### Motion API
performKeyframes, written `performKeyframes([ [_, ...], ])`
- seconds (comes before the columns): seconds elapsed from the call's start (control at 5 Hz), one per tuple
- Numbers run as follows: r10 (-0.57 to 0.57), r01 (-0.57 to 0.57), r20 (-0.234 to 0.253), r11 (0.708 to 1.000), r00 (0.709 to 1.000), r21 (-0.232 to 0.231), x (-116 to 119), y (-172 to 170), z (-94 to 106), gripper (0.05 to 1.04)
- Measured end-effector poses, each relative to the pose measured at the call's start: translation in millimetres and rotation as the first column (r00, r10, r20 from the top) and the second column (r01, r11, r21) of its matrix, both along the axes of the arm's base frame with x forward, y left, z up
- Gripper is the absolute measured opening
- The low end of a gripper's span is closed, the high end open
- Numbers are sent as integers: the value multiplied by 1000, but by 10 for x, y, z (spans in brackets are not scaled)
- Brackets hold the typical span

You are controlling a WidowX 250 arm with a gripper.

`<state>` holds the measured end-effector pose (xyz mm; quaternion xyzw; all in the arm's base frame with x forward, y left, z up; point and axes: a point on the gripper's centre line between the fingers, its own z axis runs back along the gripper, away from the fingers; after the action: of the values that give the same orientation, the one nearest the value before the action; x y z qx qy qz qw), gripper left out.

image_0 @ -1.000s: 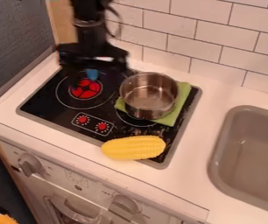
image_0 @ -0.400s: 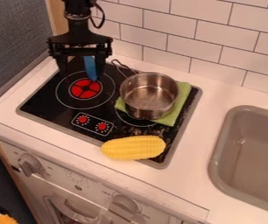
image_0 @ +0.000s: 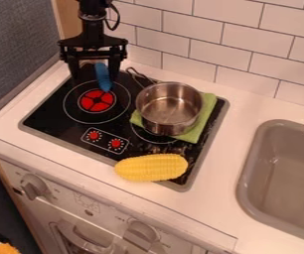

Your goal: Put the fork on the left burner

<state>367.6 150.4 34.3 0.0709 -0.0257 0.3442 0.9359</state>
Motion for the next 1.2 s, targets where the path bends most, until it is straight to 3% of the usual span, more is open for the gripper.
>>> performKeyframes([
  [0.4,66,-67,10,998,998,10,165,67,-119,966],
  [0.6,97,-98,33,995,995,19,199,60,-126,804],
  [0.8,96,-97,28,995,995,35,200,-23,-166,506],
  [1.0,81,-82,23,996,996,34,155,-96,-206,409],
  [1.2,54,-54,21,998,998,26,83,-150,-192,409],
])
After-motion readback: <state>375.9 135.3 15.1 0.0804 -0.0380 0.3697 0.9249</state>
